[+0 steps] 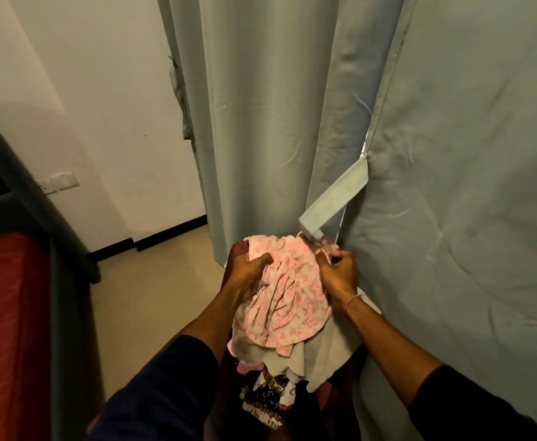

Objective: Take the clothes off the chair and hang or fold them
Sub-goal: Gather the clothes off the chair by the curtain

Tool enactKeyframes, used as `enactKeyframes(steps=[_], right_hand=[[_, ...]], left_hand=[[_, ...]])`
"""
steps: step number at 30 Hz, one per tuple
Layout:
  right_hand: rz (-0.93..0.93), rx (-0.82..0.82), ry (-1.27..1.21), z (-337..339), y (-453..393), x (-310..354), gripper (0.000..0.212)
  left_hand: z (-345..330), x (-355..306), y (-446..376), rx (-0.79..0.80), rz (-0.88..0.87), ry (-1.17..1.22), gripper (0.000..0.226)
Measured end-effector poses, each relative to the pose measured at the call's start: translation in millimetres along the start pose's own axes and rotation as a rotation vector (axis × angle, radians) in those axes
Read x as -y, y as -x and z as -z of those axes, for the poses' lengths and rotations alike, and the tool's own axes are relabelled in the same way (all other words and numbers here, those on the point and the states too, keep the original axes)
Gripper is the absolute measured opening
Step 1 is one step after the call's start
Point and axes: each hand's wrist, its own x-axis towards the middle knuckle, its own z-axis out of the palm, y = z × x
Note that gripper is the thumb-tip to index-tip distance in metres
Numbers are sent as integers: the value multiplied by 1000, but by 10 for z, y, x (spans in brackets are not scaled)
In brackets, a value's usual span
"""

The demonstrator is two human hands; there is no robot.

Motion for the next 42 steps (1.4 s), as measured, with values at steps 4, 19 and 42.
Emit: enactKeyframes(steps=[4,19,42], right_hand=[[-92,91,481,66,62,-109,95],[211,-44,44,219,295,279,50],[853,172,141,1120,1332,1883,108]], left_hand=[[83,-23,-446,-8,-87,-29,77],[-139,-571,117,18,-384,-271,69],[-158,-1542,2039,473,-456,443,58]])
